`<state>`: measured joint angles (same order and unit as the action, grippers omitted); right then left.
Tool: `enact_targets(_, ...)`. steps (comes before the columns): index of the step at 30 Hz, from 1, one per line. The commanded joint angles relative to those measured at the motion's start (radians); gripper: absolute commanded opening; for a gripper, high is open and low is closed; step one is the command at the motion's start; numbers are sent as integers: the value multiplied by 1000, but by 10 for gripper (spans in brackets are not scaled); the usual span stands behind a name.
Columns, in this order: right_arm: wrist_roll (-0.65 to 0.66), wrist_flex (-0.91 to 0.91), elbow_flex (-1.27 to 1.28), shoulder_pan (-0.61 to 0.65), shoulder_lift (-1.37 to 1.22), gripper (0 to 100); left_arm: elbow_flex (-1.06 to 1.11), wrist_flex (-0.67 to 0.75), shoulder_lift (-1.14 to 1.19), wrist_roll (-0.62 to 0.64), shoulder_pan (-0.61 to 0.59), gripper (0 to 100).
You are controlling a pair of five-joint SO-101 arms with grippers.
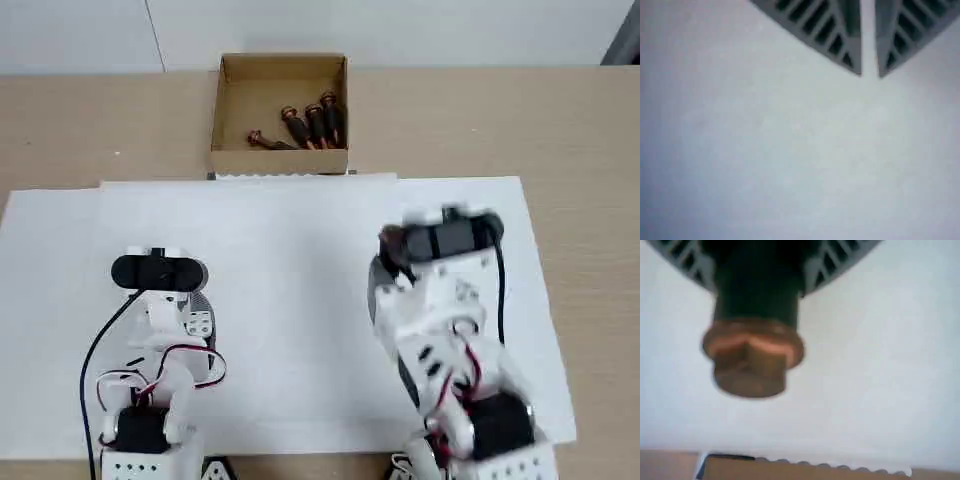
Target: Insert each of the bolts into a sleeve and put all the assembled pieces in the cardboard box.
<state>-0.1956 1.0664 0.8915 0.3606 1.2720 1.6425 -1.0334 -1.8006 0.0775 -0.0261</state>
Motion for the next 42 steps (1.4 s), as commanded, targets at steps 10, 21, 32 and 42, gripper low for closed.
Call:
enact_targets(10,-46,-51,-588,-5,-710,4,-2,21,-8,-3,5,6)
enact_targets(21,-40,-271,-792,-7,-1009,4,-2,21,-8,-3,5,7)
enact_targets(32,84,-444,-1186,-33,-1435,4,-2,21,-8,-3,5,7)
enact_targets(42,333,-487,-1530,-8,-1837,8,-2,21,-8,-3,5,7)
